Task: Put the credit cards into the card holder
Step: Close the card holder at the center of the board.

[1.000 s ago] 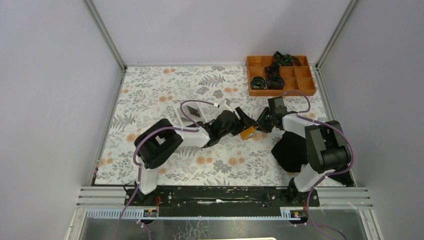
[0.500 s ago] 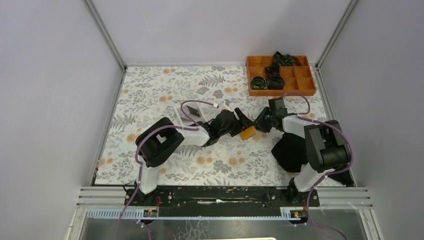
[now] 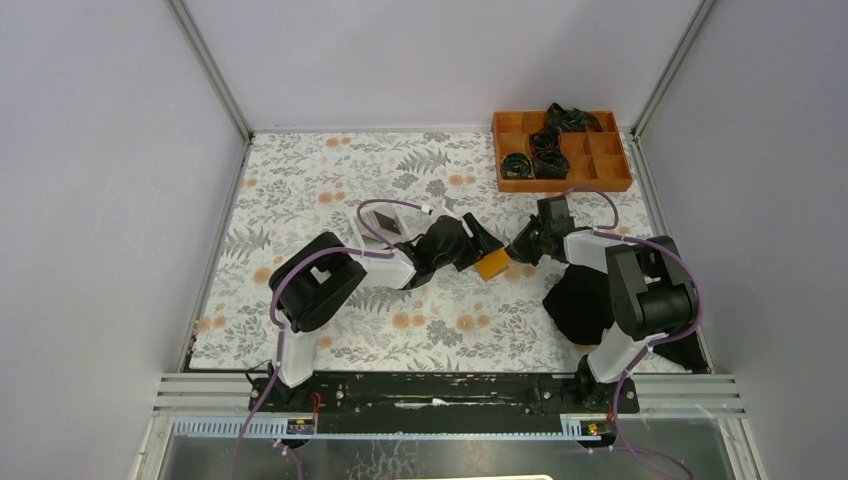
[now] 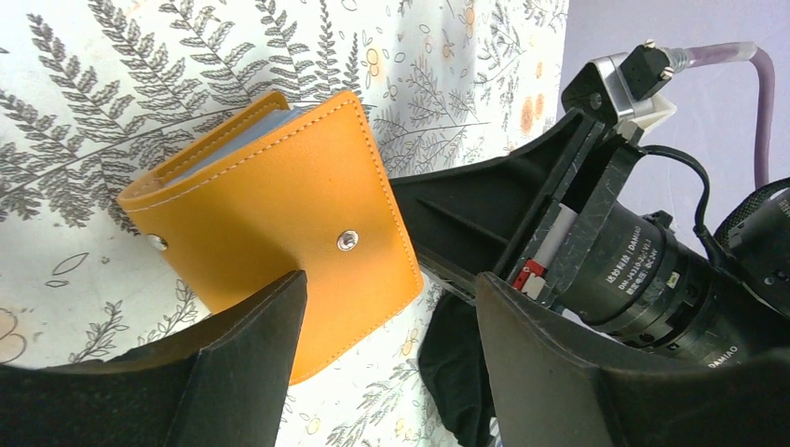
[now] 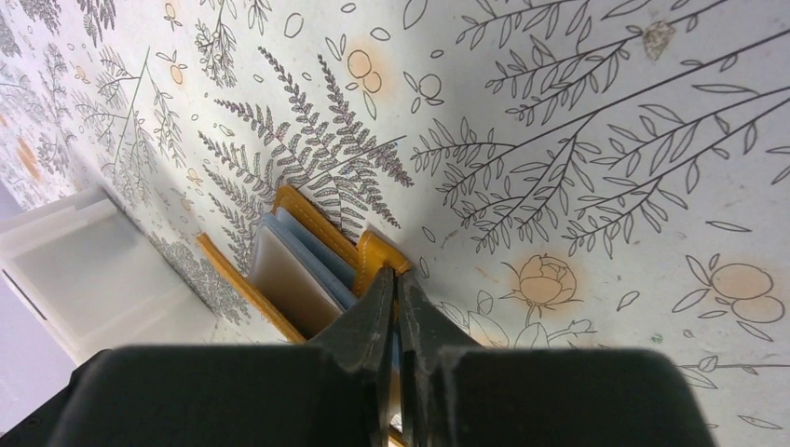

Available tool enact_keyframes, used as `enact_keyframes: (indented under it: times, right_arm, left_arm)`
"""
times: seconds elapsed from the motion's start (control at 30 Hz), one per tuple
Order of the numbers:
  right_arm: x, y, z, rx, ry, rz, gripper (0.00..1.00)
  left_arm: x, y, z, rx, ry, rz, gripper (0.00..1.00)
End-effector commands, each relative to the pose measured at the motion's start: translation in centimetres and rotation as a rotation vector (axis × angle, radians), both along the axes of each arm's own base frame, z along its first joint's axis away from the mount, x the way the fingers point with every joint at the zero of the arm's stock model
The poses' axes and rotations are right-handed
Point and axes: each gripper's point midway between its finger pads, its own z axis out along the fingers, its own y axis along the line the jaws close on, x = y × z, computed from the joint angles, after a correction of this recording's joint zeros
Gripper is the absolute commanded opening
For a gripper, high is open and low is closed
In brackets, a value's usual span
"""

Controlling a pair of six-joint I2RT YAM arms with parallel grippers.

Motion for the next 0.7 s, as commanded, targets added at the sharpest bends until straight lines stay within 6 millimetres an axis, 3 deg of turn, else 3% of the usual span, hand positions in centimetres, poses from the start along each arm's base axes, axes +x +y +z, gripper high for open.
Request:
enact_keyframes:
  times: [0.0, 0.3, 0.67]
  right_arm:
    - [-1.4, -0.9, -0.9, 0.027, 0.073, -0.031, 0.06]
    - [-0.9, -1.3, -0.1, 0.16, 0.08, -0.088, 0.01]
    - [-1.0, -0.9, 0.7, 0.398, 0.104, -0.198, 0.0]
  left_arm:
    - [-0.1, 1.0, -0.5, 0.028, -0.001, 0.0, 0.74]
    - [0.6, 0.7, -1.1, 0.054, 0.013, -0.017, 0.74]
    - [1.8, -0.2, -1.4, 0.084, 0.031, -0.051, 0.74]
